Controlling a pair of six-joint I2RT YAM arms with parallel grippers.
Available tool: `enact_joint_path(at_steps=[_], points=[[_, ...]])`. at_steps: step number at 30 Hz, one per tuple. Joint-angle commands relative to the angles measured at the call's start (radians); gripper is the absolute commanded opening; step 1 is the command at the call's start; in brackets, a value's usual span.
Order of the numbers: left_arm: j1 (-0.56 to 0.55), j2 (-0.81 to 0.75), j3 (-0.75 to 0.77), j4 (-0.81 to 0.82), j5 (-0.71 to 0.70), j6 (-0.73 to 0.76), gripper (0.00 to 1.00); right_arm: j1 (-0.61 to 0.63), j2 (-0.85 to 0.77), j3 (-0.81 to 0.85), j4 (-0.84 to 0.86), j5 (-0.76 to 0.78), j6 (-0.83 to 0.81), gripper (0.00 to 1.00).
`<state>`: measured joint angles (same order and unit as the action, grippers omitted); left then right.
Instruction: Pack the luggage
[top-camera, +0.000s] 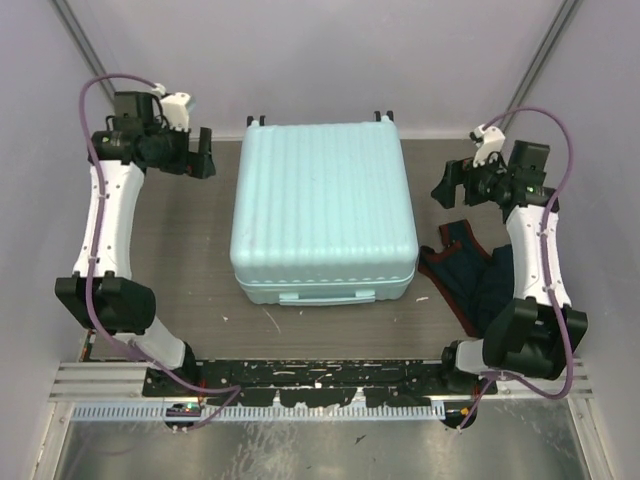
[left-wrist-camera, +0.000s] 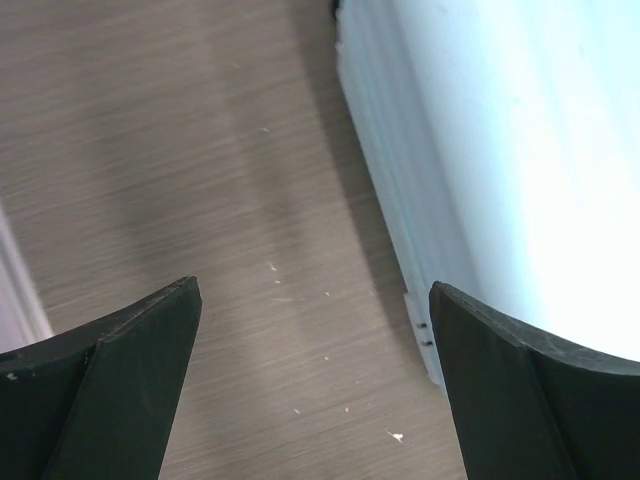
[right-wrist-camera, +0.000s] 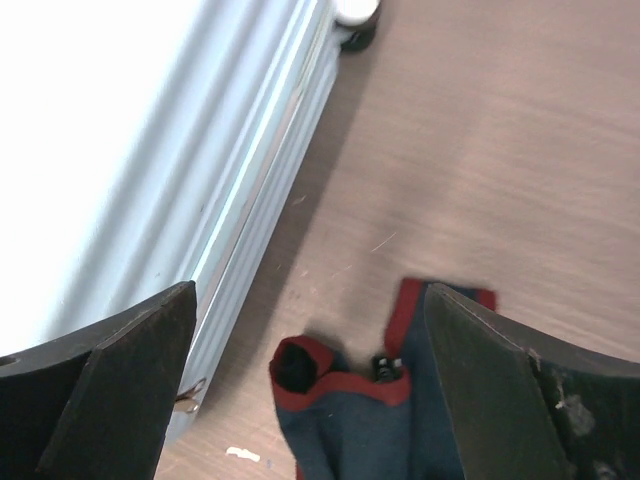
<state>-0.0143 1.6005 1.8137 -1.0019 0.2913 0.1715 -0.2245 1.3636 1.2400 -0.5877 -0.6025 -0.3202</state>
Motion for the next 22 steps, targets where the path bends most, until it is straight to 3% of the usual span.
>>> enact_joint_path(at_steps=[1,6,11,16,22], points=[[0.093,0.05,0.186,-0.156,0.016,-0.043,0.98,-0.099,0.015,0.165,-0.017,-0.121,0.072,1.0],[0.165,0.04,0.205,-0.14,0.007,-0.065,0.98,-0.235,0.074,0.251,-0.071,-0.221,0.095,1.0],[0.206,-0.01,0.055,-0.085,-0.009,-0.113,0.98,-0.339,0.113,0.239,-0.117,-0.275,0.068,1.0],[0.206,-0.063,-0.103,0.016,-0.045,-0.203,0.98,-0.362,0.109,0.145,-0.114,-0.278,0.052,1.0],[0.218,-0.061,-0.136,0.022,-0.057,-0.216,0.98,-0.362,0.083,0.06,-0.048,-0.294,0.111,1.0]])
